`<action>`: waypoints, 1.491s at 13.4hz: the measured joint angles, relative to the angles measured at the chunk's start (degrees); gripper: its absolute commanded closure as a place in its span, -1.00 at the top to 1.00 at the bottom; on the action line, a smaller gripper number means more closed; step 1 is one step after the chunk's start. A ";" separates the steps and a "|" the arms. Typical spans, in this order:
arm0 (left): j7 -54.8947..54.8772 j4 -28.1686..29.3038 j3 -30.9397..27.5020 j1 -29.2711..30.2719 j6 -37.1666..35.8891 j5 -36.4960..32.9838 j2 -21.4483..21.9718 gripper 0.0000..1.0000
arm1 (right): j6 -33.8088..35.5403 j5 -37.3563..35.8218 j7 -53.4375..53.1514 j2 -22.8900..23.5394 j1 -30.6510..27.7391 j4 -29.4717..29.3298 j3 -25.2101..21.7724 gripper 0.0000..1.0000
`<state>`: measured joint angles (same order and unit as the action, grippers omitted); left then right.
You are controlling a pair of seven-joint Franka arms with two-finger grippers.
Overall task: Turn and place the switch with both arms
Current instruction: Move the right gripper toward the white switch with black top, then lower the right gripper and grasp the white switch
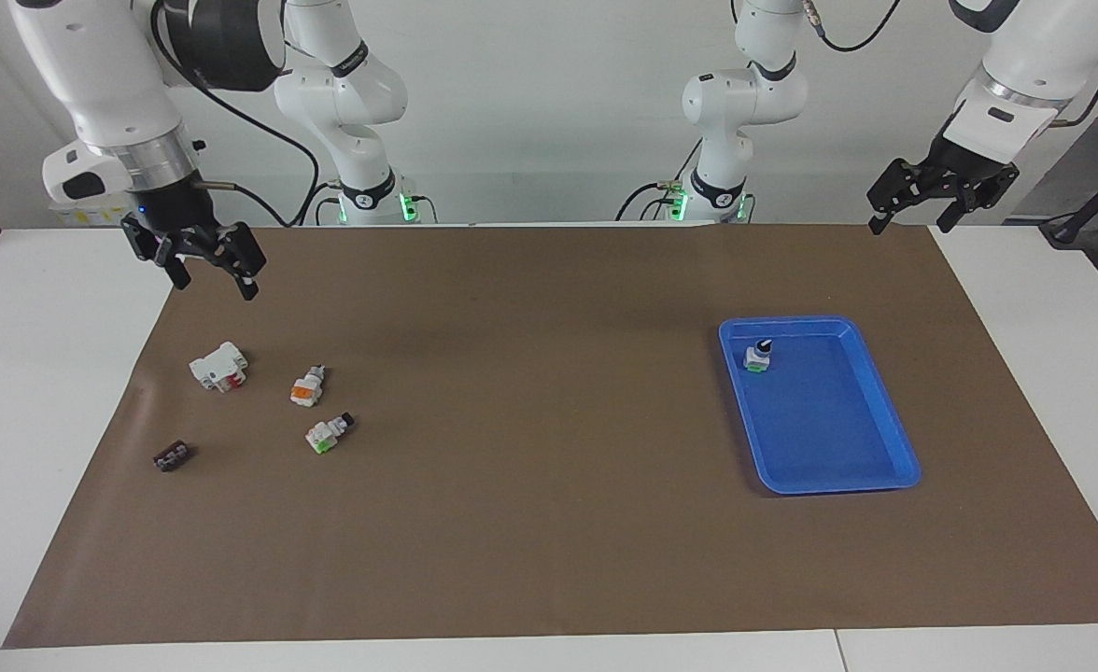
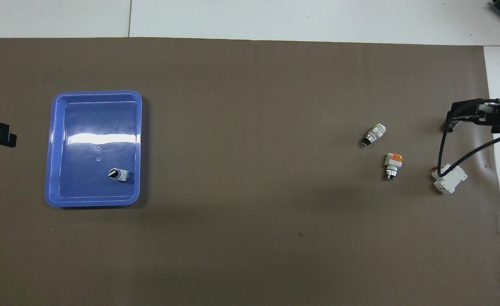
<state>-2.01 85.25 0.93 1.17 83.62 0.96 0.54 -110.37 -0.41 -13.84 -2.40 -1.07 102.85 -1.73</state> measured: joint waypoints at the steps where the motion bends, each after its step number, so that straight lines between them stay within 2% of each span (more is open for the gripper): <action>1: 0.00 0.01 0.00 0.00 0.00 0.00 0.00 1.00 | -3.03 0.00 -2.47 0.39 0.04 2.64 0.08 1.00; 4: 0.00 0.02 0.00 0.00 0.00 0.00 0.02 1.00 | -11.07 0.00 -10.49 5.07 0.88 6.36 0.42 1.00; 8: 0.00 0.03 0.00 0.00 0.00 0.00 0.02 1.00 | -20.23 0.00 -21.21 15.63 4.22 6.89 0.52 1.00; 10: 0.01 0.04 0.00 0.00 0.00 0.00 0.03 1.00 | -23.83 0.00 -22.75 19.17 4.68 7.23 0.51 1.00; 15: 0.01 0.04 0.00 0.00 0.00 0.00 0.03 1.00 | -26.10 0.00 -22.76 20.78 4.39 10.28 0.25 0.94; 18: 0.01 0.04 0.00 0.00 0.00 0.00 0.03 1.00 | -27.84 0.00 -23.17 21.03 4.33 12.03 0.22 0.81; 19: 0.01 0.04 0.00 0.00 0.00 0.00 0.03 1.00 | -28.87 0.00 -23.69 21.27 4.19 12.40 0.22 0.67; 20: 0.01 0.04 0.00 0.00 0.00 0.00 0.03 1.00 | -29.74 0.00 -24.03 21.57 3.99 12.61 0.22 0.62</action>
<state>-2.00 85.29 0.93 1.17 83.62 0.96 0.57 -140.11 -0.41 -37.88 19.17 2.92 115.46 -1.52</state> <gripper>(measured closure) 0.000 0.088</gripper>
